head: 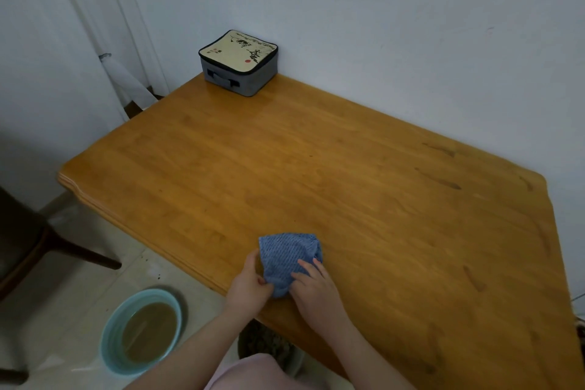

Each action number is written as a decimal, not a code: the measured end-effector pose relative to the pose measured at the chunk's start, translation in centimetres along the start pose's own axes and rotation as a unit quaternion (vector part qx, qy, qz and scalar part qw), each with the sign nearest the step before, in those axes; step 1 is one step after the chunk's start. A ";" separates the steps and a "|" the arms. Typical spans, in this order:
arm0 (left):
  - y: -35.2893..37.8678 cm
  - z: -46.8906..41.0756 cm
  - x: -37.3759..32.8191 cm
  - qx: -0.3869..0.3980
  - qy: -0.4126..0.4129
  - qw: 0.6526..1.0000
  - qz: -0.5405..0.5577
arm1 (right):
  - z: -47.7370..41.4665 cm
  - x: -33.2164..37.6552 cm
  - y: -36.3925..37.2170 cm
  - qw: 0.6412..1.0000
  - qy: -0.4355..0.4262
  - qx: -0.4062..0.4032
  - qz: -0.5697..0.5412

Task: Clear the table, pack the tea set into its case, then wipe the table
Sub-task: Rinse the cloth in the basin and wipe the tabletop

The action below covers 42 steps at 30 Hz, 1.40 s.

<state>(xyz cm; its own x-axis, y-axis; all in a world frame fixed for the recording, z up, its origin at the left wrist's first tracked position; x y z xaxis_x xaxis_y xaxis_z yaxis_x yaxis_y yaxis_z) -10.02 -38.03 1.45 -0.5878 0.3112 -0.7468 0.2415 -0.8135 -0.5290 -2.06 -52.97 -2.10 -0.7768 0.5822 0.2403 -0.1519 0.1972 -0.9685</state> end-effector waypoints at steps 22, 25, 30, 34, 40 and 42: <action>-6.9 -3.9 -5.1 -0.086 -0.008 0.984 0.155 | -8.8 -5.4 -5.6 0.902 0.344 0.141 -0.221; -6.3 -3.7 -3.2 -0.078 -0.027 0.985 0.154 | -7.2 -4.5 -5.0 0.934 0.319 0.095 -0.132; -5.4 -3.4 -1.8 -0.056 -0.032 0.993 0.099 | -6.4 -0.7 -1.6 0.981 0.186 0.048 -0.039; -5.1 -3.0 -1.7 -0.064 0.075 0.989 -0.109 | -6.3 2.4 0.8 0.985 0.167 0.047 0.023; -3.9 -4.5 -2.3 -0.098 0.138 0.943 -0.285 | -7.7 3.3 2.1 0.978 0.200 0.057 0.024; -3.3 -5.4 -1.8 -0.100 0.121 0.946 -0.284 | -8.4 3.0 3.2 0.966 0.248 0.065 0.018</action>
<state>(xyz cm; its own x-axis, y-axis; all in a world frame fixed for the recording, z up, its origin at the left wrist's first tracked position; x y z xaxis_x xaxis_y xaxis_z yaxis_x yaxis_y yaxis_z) -5.56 -33.21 2.35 -0.4784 0.7932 -0.3768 0.0946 -0.3800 -0.9201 0.31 -43.98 -3.89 -0.3989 0.8999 0.1763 -0.2297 0.0880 -0.9693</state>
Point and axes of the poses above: each hand's wrist, its own z-axis away from the middle knuckle, its own y-axis out of the palm, x = y × z, the point moved 1 cm from there along -z, towards the middle knuckle, and after that the axes turned 6 degrees about y, right-handed, at the moved point
